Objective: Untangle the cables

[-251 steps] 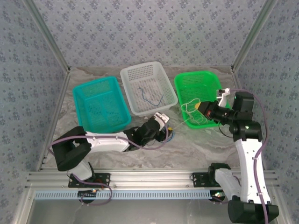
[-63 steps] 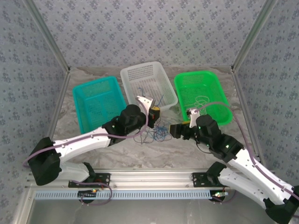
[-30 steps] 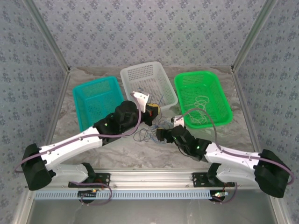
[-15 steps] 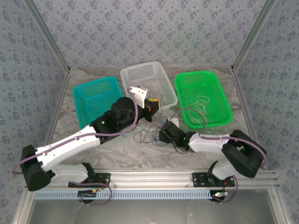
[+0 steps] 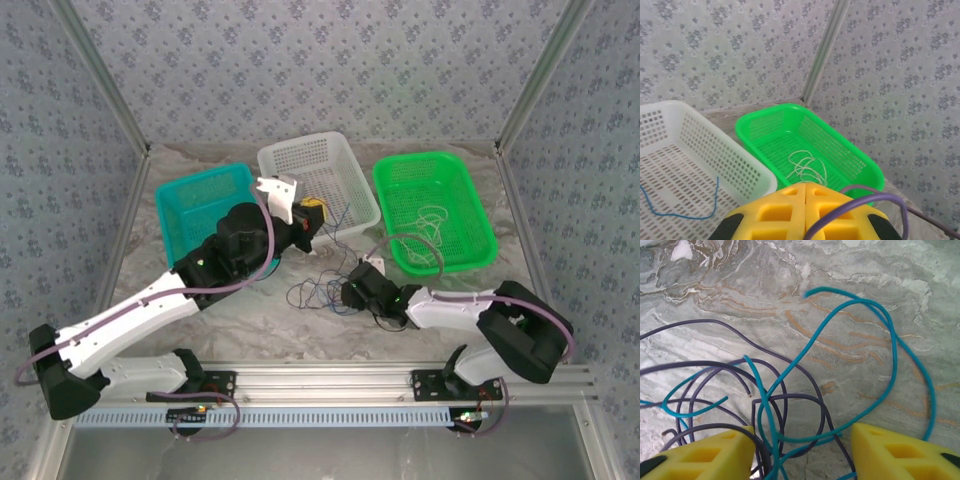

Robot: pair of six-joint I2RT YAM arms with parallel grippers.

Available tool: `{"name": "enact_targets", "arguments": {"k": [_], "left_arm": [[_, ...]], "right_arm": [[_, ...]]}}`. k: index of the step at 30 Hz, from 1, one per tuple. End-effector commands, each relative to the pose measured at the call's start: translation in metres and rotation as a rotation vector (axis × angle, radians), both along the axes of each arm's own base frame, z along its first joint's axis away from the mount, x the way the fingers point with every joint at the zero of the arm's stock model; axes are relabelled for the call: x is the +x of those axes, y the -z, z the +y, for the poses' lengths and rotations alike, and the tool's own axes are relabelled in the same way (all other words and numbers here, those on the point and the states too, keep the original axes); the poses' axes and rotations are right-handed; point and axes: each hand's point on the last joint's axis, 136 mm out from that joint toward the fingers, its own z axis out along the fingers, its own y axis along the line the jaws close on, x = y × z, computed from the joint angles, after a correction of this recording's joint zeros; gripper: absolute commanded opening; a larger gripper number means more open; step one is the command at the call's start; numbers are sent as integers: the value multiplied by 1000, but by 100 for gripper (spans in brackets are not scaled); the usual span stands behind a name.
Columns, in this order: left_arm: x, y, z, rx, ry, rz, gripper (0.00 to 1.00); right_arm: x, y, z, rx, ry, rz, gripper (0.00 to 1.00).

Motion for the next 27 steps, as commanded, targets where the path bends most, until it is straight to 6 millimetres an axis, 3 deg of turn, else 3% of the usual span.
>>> {"name": "enact_targets", "arguments": {"k": [1, 4, 10, 13, 27], "left_arm": [[1, -38, 23, -35, -54, -77, 1], [-2, -58, 29, -55, -40, -105, 1], [-8, -82, 40, -25, -42, -162, 1], [-5, -93, 53, 15, -90, -200, 1], [-24, -182, 105, -3, -188, -398, 1]], "right_arm": [[-9, 6, -11, -36, 4, 36, 58], [-10, 9, -16, -49, 10, 44, 64], [-12, 8, -21, -66, 6, 38, 64], [-12, 6, -23, -79, 1, 30, 65], [-14, 15, -27, -90, 9, 56, 65]]}}
